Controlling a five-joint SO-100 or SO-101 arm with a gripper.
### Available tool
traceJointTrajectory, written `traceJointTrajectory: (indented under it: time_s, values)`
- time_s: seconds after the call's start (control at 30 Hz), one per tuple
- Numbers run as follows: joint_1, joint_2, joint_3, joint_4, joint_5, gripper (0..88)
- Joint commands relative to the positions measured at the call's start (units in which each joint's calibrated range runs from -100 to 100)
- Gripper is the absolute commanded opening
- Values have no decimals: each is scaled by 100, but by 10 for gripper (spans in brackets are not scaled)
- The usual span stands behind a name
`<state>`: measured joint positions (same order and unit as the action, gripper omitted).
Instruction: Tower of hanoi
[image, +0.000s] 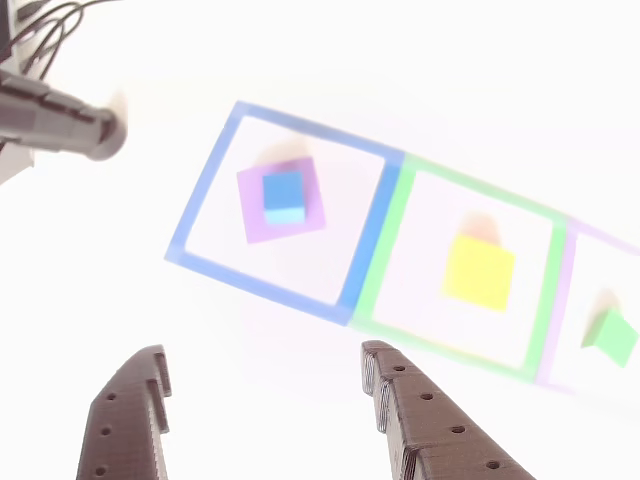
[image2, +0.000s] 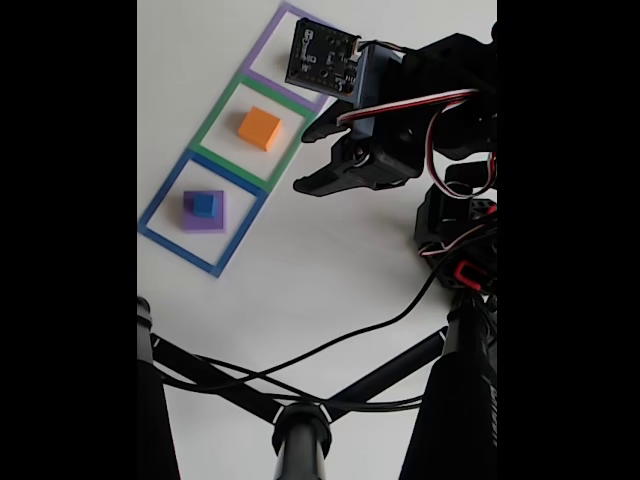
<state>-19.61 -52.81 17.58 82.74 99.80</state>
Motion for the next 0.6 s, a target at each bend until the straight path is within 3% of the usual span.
traceJointTrajectory:
  time_s: [0.0,0.4,0.57]
  values:
    - [158,-577,1769,-1756,20,272]
    - [206,-222,5678,-7214,20,286]
    - [149,634,6387,-9060,20,287]
